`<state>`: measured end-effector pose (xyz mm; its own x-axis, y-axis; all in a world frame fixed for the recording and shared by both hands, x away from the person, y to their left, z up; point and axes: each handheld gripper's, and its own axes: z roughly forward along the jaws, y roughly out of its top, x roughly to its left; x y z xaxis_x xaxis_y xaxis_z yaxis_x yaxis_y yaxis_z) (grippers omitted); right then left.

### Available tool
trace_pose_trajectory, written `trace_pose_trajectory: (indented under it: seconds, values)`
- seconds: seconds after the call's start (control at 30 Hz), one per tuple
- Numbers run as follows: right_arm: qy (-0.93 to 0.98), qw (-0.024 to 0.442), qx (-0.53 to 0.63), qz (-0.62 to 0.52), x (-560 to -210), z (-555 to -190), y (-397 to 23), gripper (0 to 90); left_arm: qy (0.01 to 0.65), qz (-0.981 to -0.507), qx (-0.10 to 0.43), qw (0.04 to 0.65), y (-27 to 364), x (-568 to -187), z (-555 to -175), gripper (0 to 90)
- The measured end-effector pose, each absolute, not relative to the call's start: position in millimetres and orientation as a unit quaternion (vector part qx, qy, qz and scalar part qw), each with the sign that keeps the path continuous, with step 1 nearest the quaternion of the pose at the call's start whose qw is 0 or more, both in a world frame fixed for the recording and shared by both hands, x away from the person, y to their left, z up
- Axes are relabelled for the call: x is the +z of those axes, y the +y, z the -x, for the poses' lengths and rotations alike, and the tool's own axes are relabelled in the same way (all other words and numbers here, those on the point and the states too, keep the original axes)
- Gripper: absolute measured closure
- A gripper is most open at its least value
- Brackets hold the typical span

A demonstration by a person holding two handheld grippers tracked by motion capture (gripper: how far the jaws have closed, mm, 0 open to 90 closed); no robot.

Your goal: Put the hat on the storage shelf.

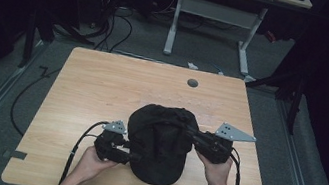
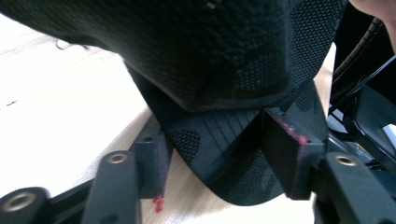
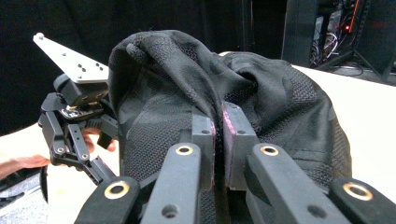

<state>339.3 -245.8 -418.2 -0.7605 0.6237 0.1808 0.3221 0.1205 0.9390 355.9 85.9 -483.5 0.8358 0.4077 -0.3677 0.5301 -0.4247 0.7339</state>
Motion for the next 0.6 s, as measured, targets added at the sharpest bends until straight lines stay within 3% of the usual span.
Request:
trace_pose_trajectory:
  seconds: [0.6]
  values:
    - [0.741, 0.139, 0.572, -0.323, -415.1, -340.7, -248.5, 83.9, 0.258, -0.829, -0.085, 0.489, 98.1, -473.4, -348.4, 69.3]
